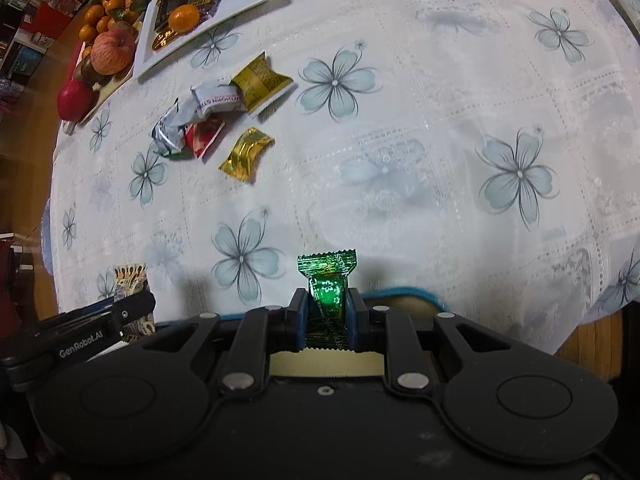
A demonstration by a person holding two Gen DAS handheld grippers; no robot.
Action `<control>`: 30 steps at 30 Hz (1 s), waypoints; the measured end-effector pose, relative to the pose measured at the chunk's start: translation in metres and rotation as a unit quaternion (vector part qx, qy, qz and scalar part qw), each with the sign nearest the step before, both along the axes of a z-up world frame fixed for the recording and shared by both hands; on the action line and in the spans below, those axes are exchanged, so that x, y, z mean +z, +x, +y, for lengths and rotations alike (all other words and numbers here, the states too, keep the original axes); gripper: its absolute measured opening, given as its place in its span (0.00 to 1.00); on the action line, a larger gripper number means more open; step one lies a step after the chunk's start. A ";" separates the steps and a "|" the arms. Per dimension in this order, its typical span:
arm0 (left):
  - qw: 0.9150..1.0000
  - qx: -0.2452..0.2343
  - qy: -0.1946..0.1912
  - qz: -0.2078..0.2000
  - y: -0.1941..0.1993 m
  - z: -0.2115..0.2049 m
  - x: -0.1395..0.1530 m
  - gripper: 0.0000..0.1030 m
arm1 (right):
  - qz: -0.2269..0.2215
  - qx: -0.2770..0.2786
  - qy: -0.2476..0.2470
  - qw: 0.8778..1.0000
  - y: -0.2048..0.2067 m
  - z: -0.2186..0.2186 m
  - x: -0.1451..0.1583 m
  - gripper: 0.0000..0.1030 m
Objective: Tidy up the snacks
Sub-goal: 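Grasp the patterned biscuit pack with the left tool and lift it, then carry the green candy and biscuit pack over the gold tray with both tools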
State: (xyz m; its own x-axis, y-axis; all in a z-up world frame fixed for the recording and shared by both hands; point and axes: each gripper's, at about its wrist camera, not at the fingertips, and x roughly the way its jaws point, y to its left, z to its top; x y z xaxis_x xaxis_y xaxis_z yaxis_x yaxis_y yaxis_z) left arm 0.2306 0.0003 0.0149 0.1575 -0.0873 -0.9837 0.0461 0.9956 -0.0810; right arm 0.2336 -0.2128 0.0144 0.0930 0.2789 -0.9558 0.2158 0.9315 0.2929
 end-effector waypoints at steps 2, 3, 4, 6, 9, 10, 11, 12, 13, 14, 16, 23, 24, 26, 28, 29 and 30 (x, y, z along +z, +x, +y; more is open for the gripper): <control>1.000 -0.009 -0.003 0.002 -0.011 -0.004 0.000 0.39 | 0.001 0.007 0.004 1.000 -0.011 0.001 -0.001 0.21; 1.000 -0.012 -0.002 0.002 -0.017 -0.006 0.000 0.39 | 0.001 0.007 -0.003 1.000 -0.017 0.001 -0.002 0.21; 1.000 -0.015 -0.001 0.001 -0.023 -0.007 0.000 0.39 | 0.003 0.005 -0.012 1.000 -0.023 0.001 -0.004 0.21; 1.000 -0.020 0.006 -0.003 -0.038 -0.008 -0.003 0.39 | 0.005 0.008 -0.025 1.000 -0.034 0.000 -0.008 0.21; 1.000 -0.027 0.009 -0.008 -0.063 -0.007 -0.006 0.39 | -0.013 0.015 -0.049 0.999 -0.052 0.000 -0.006 0.21; 1.000 -0.029 0.006 -0.010 -0.071 -0.006 -0.007 0.39 | -0.024 0.017 -0.057 0.998 -0.059 0.001 -0.004 0.21; 0.999 -0.031 0.003 -0.012 -0.079 -0.006 -0.006 0.39 | -0.038 0.022 -0.065 0.997 -0.067 0.001 -0.001 0.21; 0.999 -0.033 -0.001 -0.015 -0.087 -0.005 -0.006 0.39 | -0.050 0.026 -0.070 0.996 -0.075 0.002 0.002 0.21; 0.999 -0.035 -0.003 -0.018 -0.094 -0.005 -0.006 0.39 | -0.062 0.031 -0.073 0.995 -0.084 0.002 0.004 0.21; 0.999 -0.036 -0.006 -0.021 -0.101 -0.004 -0.005 0.39 | -0.071 0.034 -0.072 0.994 -0.092 0.002 0.005 0.21; 0.999 -0.038 -0.012 -0.029 -0.115 -0.004 -0.004 0.39 | -0.085 0.040 -0.067 0.993 -0.109 0.003 0.007 0.21; 0.997 -0.043 -0.036 -0.045 -0.152 -0.007 -0.006 0.39 | -0.096 0.026 -0.031 0.995 -0.163 0.002 -0.003 0.21; 0.997 -0.042 -0.041 -0.047 -0.155 -0.008 -0.007 0.39 | -0.098 0.018 -0.031 0.995 -0.168 0.002 -0.004 0.21; 0.997 -0.042 -0.042 -0.054 -0.162 -0.011 -0.008 0.39 | -0.107 0.005 -0.035 0.994 -0.179 0.001 -0.004 0.21; 0.997 -0.044 -0.039 -0.058 -0.169 -0.015 -0.011 0.39 | -0.122 -0.005 -0.041 0.992 -0.190 0.001 -0.003 0.21; 0.996 -0.045 -0.040 -0.059 -0.172 -0.017 -0.012 0.39 | -0.128 -0.009 -0.043 0.991 -0.196 0.001 -0.003 0.21; 0.996 -0.044 -0.041 -0.062 -0.174 -0.019 -0.013 0.39 | -0.134 -0.010 -0.045 0.990 -0.201 0.001 -0.003 0.21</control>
